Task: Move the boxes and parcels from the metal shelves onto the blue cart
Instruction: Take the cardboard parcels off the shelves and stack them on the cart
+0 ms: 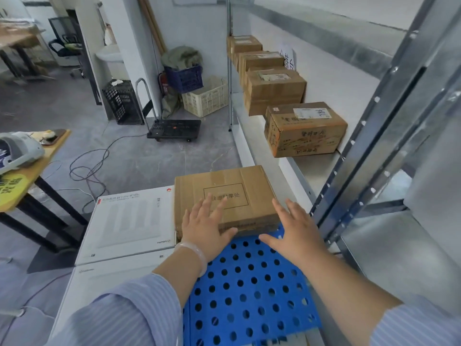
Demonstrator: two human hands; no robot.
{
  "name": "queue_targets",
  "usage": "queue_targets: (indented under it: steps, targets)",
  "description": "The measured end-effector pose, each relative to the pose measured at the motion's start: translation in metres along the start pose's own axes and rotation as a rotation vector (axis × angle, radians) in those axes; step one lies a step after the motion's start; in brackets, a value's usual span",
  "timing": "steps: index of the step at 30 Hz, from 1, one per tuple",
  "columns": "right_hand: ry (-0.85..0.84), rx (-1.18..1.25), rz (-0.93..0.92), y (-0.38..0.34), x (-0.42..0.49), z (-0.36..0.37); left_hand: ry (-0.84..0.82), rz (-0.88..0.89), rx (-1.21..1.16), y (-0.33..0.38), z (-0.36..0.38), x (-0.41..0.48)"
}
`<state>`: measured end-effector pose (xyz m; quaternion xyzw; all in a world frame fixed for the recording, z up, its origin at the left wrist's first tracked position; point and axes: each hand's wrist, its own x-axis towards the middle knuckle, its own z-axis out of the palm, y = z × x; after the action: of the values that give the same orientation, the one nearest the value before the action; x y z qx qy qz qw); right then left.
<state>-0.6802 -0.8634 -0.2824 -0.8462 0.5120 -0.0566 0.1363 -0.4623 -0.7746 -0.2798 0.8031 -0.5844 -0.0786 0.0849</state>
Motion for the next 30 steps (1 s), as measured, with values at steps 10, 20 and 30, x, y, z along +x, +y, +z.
queue_targets:
  steps: [10,20,30]
  targets:
    - [0.177,-0.086,0.125,0.027,-0.109,-0.042,0.042,0.379,0.074,0.092,-0.026,-0.043]
    - [0.251,-0.091,0.559,0.004,-0.286,-0.023,-0.009,0.849,0.042,0.153,-0.012,-0.134]
    - [0.463,-0.131,0.998,-0.014,-0.473,-0.038,-0.084,1.257,-0.057,0.241,0.005,-0.270]
